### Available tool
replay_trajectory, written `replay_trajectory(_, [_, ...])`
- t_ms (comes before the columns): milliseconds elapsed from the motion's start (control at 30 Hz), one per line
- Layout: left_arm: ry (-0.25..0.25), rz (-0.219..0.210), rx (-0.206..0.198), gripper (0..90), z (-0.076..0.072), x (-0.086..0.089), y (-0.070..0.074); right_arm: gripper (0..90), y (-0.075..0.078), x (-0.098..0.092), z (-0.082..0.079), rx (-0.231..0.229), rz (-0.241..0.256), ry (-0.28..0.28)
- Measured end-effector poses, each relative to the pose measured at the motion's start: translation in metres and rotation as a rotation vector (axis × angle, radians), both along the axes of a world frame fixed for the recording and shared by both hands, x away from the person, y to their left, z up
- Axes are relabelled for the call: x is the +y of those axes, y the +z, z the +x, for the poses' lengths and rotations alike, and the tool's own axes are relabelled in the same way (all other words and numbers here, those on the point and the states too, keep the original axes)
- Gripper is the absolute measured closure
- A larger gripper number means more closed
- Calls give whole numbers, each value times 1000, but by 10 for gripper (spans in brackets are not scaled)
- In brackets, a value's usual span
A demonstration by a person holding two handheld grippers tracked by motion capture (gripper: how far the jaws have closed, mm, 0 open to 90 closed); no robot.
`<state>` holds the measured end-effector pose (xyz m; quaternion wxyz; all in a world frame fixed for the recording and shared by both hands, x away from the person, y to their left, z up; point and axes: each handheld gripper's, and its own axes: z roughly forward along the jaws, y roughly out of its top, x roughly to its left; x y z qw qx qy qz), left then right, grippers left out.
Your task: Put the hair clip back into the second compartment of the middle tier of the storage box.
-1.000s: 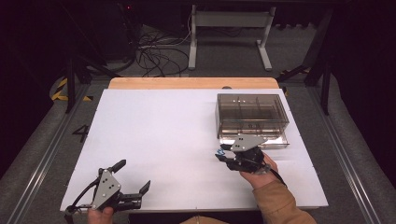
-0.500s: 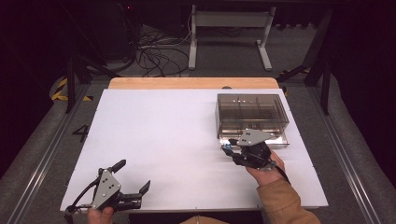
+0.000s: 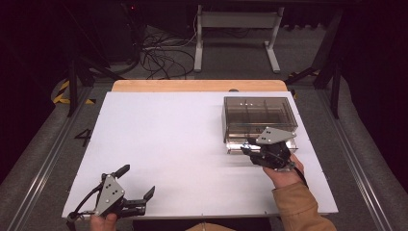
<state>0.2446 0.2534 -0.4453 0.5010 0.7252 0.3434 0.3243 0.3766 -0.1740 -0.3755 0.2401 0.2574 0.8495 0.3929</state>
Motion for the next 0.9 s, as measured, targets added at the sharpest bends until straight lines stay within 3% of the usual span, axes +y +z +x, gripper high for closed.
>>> replay_trajectory(900, [2,6,-3,11,0,0,0,605,-5,-37,17,33,-26,-158])
